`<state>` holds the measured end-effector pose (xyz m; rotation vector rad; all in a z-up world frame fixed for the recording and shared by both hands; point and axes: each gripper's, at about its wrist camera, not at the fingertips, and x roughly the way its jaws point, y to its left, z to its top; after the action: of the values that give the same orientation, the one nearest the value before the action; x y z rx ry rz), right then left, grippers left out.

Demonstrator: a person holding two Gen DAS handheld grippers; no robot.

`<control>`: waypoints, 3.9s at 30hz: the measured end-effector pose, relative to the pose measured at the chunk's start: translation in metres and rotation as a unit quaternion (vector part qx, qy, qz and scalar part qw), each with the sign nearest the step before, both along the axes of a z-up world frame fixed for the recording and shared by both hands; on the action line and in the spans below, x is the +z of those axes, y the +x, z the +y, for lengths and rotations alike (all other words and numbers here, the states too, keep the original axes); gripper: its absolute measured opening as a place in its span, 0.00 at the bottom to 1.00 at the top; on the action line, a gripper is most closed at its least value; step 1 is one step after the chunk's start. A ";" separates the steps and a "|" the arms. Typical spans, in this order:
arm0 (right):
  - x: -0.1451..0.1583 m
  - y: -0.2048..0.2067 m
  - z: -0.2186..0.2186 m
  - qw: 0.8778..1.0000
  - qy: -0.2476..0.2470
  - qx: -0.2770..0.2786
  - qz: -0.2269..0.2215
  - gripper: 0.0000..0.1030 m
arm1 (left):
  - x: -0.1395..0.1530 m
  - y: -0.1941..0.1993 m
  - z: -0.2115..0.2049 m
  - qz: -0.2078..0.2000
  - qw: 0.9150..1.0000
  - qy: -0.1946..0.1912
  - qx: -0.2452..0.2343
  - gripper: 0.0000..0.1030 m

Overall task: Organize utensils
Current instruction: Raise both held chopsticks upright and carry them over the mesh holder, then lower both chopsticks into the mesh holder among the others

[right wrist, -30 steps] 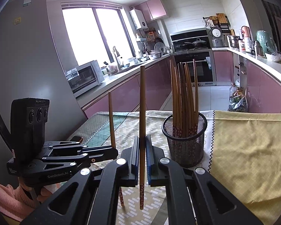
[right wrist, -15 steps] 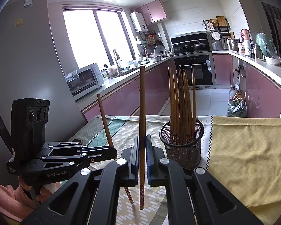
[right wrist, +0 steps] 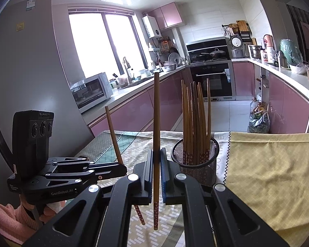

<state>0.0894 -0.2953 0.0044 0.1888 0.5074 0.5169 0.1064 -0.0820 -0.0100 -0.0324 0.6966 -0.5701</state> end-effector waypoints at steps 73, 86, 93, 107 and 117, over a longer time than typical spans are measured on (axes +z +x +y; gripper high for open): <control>0.045 0.030 -0.016 0.998 -0.008 -0.015 -0.058 0.06 | 0.062 0.024 -0.026 -0.065 0.998 -0.018 -0.012 0.07; 0.054 0.042 -0.020 0.997 -0.007 -0.017 -0.072 0.06 | 0.077 0.028 -0.026 -0.083 0.996 -0.023 -0.005 0.07; 0.059 0.049 -0.020 0.997 -0.011 -0.019 -0.079 0.06 | 0.089 0.028 -0.026 -0.098 0.995 -0.033 -0.003 0.07; 0.060 0.061 -0.020 0.996 -0.009 -0.029 -0.081 0.06 | 0.090 0.035 -0.034 -0.112 0.993 -0.035 0.009 0.07; 0.051 0.074 -0.017 0.997 -0.017 -0.037 -0.071 0.06 | 0.081 0.042 -0.040 -0.106 0.994 -0.027 0.013 0.07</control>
<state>0.1631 -0.3124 0.0559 0.1365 0.3688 0.4452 0.1488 -0.1215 0.0707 -0.0321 0.4739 -0.5578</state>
